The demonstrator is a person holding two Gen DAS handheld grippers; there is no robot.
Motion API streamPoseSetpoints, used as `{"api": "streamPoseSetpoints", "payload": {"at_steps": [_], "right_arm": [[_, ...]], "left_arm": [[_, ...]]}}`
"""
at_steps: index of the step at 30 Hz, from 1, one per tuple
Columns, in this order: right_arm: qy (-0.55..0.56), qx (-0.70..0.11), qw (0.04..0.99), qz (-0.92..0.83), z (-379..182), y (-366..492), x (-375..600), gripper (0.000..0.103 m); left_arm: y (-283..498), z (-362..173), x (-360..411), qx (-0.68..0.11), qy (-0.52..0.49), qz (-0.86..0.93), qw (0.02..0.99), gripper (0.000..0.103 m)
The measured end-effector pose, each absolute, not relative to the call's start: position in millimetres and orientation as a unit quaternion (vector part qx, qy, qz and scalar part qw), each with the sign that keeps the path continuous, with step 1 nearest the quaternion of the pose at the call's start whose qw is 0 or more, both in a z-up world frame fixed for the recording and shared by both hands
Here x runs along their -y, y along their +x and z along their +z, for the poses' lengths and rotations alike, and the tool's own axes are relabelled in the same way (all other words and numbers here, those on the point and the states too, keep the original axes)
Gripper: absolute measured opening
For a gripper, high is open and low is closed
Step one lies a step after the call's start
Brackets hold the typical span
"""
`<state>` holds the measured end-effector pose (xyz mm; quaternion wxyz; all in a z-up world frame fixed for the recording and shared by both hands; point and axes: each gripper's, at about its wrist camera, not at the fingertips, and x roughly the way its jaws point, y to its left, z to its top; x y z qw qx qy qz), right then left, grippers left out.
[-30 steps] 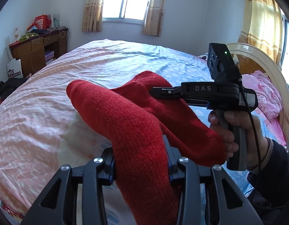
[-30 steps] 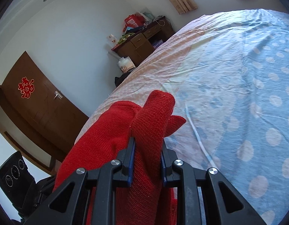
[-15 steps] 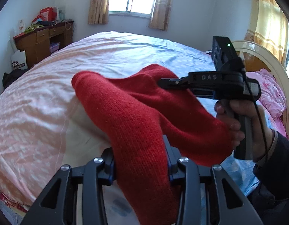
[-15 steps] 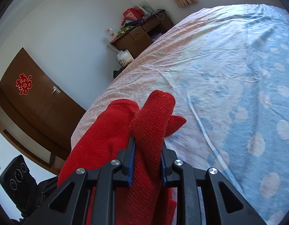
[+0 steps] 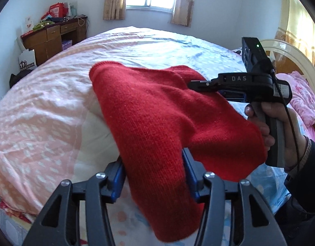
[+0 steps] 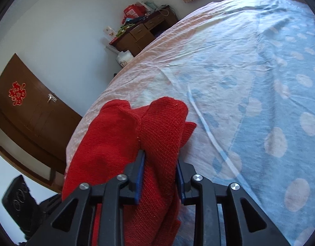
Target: Fold small clothes
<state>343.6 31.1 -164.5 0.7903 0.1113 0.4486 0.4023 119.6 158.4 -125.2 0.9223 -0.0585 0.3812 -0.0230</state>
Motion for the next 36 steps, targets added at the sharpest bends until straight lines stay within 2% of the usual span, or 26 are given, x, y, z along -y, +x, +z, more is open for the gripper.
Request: {"api": "streamPoseSetpoints", "payload": {"at_steps": [1,4,6,7,9,13,16,19,21,27,33,36], "right_arm": [[0.109,-0.442,0.796,0.399,-161,341,-29,0.030],[0.092,-0.415,0.820,0.384,-144,330,-15,0.030],[0.085,-0.387,0.838,0.376,-130,318,-3,0.031],[0.087,-0.371,0.845,0.374,-122,310,3,0.031],[0.097,-0.352,0.843,0.395,-109,293,9,0.033],[0.077,-0.356,0.814,0.452,-106,261,-5,0.044],[0.043,-0.388,0.795,0.465,-128,246,-22,0.044],[0.035,-0.408,0.800,0.439,-150,247,-21,0.044],[0.032,-0.400,0.805,0.437,-150,244,-18,0.044],[-0.070,-0.351,0.847,0.393,-146,215,-20,0.044],[-0.041,-0.329,0.885,0.326,-117,204,24,0.045],[-0.027,-0.304,0.904,0.299,-89,192,46,0.059]], "left_arm": [[117,-118,-159,-0.376,-0.055,-0.020,0.925,0.056],[104,-90,-161,-0.333,-0.041,-0.001,0.942,0.072],[101,-77,-162,-0.307,-0.036,0.014,0.951,0.089],[102,-74,-161,-0.296,-0.032,0.019,0.954,0.091],[113,-77,-159,-0.298,-0.012,0.043,0.953,0.092],[129,-107,-167,-0.340,-0.001,0.078,0.937,0.092],[130,-131,-178,-0.377,-0.013,0.090,0.922,0.093],[126,-137,-191,-0.380,-0.069,0.075,0.919,0.098],[123,-134,-194,-0.388,-0.083,0.070,0.915,0.099],[102,-103,-188,-0.367,-0.093,0.071,0.923,0.099],[78,-58,-163,-0.306,-0.050,0.068,0.948,0.103],[64,-42,-147,-0.287,-0.024,0.073,0.955,0.103]]}}
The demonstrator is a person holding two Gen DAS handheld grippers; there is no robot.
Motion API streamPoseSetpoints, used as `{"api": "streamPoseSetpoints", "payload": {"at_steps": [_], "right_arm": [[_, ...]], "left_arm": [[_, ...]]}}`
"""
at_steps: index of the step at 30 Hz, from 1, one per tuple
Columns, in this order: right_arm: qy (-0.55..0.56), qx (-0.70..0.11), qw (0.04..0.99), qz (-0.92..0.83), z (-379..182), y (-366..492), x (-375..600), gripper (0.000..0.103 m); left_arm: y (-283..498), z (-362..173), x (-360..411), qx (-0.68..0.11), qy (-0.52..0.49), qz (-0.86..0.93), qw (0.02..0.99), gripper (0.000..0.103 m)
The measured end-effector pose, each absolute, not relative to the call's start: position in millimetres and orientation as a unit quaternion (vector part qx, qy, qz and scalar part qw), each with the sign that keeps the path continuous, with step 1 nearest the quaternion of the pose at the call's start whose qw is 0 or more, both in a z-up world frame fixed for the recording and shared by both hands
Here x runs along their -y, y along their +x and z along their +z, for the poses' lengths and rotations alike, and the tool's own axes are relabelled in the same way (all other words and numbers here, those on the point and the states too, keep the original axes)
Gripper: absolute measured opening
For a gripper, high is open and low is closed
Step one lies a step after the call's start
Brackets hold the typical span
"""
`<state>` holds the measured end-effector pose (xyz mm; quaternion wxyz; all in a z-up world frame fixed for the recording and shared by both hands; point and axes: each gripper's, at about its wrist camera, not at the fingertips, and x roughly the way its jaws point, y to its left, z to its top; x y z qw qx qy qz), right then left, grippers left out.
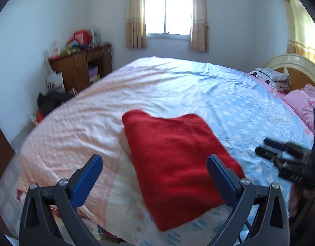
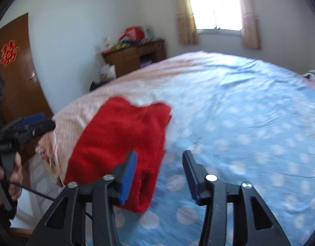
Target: Fold small clothes
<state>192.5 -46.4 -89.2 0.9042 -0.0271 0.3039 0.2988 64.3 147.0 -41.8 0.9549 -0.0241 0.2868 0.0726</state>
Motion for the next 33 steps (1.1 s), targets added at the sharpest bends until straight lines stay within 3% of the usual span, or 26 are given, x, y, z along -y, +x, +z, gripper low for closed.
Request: {"api": "streamPoseSetpoints", "payload": {"at_steps": [1,3,15,33], "right_arm": [[-0.023,-0.295,0.911,0.287,-78,186,53,0.066],[-0.014,-0.277,0.922,0.270,-63,175,62,0.069],[-0.037,-0.209,0.940,0.267,-24,118,57,0.070],[-0.027,-0.221,0.937,0.270,-31,120,59,0.070]], "left_arm": [[56,-38,-142,-0.280,-0.022,0.077,0.957,0.103],[49,-36,-140,-0.278,-0.025,0.072,0.957,0.103],[33,-28,-133,-0.258,-0.061,0.073,0.961,0.103],[35,-33,-132,-0.263,-0.062,0.075,0.960,0.103]]}}
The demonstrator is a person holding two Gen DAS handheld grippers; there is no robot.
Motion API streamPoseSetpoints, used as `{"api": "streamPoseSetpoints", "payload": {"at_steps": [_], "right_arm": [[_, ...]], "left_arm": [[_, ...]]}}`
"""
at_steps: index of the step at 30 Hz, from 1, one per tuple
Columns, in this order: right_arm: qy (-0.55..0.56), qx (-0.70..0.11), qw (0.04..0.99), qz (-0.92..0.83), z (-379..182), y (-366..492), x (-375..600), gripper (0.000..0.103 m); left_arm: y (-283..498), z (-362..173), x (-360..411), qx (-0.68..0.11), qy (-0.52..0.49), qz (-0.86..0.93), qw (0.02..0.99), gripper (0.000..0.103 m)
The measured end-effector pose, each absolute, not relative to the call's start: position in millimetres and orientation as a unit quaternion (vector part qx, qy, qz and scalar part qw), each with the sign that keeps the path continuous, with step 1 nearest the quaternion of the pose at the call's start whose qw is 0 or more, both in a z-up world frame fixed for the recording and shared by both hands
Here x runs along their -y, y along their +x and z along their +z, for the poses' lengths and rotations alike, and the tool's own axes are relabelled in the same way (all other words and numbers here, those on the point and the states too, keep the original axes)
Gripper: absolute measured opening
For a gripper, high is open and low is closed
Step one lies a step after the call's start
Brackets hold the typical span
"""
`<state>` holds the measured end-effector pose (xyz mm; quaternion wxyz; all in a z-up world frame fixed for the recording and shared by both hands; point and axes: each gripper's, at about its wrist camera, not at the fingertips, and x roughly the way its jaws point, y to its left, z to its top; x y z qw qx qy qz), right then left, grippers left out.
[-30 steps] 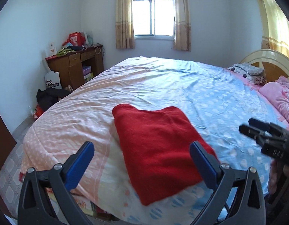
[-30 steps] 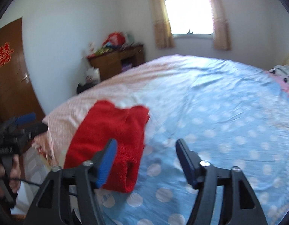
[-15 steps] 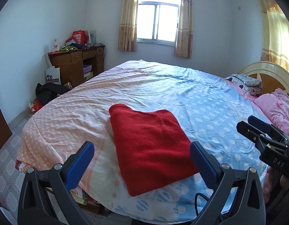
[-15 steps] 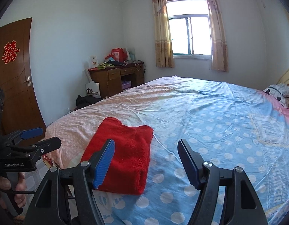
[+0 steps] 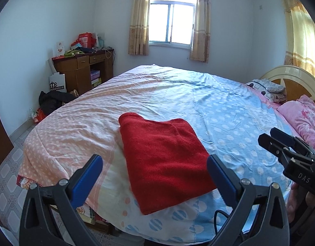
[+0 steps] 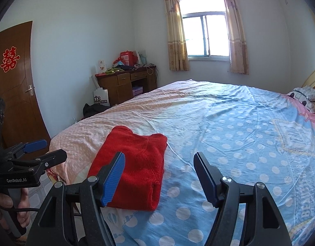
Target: Fold small clothes
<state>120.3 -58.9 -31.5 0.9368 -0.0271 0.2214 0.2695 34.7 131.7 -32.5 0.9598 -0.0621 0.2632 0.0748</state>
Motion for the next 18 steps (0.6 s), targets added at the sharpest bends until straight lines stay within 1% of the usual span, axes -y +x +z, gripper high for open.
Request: {"api": "streamPoseSetpoints", "payload": {"at_steps": [18], "right_arm": [[-0.027,-0.219,0.937,0.270,-32.6,118.2,58.6,0.070]], "left_arm": [[35.3,-36.6,-132.9,-0.269,-0.054,0.072,0.959,0.103]]}}
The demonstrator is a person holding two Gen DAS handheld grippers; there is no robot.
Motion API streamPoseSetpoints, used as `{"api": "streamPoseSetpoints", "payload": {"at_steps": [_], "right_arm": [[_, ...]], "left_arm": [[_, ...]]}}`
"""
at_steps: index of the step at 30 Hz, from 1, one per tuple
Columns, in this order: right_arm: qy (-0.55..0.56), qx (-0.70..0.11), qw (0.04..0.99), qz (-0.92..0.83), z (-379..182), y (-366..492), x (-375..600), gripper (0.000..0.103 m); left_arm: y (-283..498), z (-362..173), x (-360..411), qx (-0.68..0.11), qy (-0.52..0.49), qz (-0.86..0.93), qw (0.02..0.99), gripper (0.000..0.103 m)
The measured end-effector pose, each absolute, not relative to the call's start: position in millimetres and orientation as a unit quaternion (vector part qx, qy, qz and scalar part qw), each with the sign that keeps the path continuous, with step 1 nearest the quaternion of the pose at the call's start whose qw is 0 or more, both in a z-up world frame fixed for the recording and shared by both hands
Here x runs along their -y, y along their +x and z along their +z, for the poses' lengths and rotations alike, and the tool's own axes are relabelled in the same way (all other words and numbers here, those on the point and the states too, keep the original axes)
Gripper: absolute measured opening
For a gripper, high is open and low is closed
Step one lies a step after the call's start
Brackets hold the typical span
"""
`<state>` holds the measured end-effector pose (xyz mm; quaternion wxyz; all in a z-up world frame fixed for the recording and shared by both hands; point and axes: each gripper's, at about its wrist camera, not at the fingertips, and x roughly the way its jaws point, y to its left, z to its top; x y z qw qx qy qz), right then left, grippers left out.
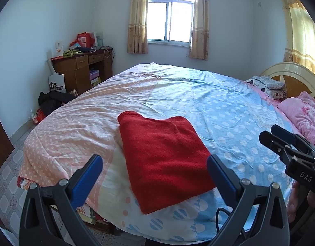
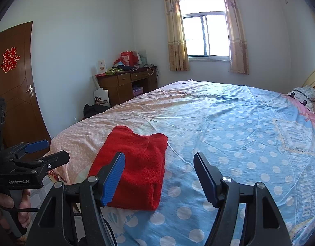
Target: Fold small clothes
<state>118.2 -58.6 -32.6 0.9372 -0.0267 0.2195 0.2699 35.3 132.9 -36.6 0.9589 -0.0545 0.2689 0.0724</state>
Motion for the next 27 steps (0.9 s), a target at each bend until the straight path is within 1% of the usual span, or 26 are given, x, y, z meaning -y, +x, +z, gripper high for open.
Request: {"api": "streamPoseSetpoints", "payload": {"at_steps": [19,27], "right_arm": [[-0.022,-0.208,0.940,0.269,-31,115,60,0.070],[-0.023,-0.205,0.941,0.270,-31,115,59,0.070]], "left_arm": [[36,-34,-131,-0.272,-0.045,0.079,0.958,0.103],[32,-25,-140,-0.246,-0.043,0.105,0.963,0.103]]}}
